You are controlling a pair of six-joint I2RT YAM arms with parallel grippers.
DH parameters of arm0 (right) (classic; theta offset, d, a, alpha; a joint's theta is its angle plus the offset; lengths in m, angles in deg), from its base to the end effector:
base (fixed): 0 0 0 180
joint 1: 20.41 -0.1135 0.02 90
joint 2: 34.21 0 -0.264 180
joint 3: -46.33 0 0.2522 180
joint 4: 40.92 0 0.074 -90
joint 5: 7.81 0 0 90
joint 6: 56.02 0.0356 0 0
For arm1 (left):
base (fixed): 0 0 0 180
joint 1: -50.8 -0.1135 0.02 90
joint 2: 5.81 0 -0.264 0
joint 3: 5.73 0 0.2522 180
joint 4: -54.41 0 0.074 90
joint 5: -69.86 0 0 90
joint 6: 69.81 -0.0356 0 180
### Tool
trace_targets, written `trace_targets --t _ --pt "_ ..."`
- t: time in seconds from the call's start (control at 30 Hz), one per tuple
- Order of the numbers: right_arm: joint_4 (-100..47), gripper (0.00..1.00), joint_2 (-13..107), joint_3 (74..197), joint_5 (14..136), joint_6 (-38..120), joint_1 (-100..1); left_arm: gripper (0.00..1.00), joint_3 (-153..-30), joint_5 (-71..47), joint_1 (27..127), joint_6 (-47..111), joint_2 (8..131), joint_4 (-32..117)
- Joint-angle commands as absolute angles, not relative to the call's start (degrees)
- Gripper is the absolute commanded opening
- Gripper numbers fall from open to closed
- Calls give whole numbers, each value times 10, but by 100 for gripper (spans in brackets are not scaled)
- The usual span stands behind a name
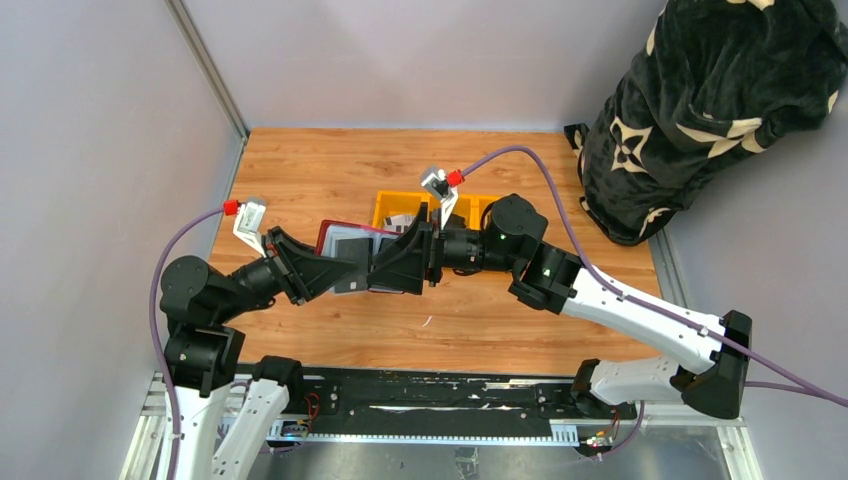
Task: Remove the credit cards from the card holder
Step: Remove the credit card from the card holder.
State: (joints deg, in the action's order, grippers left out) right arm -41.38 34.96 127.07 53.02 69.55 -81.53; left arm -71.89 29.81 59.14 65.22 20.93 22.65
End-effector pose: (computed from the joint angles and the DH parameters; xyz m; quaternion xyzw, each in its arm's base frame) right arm 0.1181 0.2500 0.4327 -0.3255 0.5505 0.6674 0.3816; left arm 0.0704 -0.0379 0.4053 0.1139 0.6664 -0.5548 0.4849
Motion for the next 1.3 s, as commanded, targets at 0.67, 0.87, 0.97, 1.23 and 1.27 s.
trace_targets --t 0.67,0.87,0.97,1.23,1.27 --pt "-458 9 381 1275 567 720 -833 17 -726 364 592 727 197 326" --pt "-505 0 357 1237 547 738 -833 33 -715 370 592 753 197 351" --pt "-542 0 348 1212 538 755 -833 35 -711 374 592 770 198 365" --pt "-601 0 338 1180 506 777 -833 27 -709 397 592 812 204 396" --pt "-606 0 335 1176 503 778 -833 25 -711 397 592 814 204 397"
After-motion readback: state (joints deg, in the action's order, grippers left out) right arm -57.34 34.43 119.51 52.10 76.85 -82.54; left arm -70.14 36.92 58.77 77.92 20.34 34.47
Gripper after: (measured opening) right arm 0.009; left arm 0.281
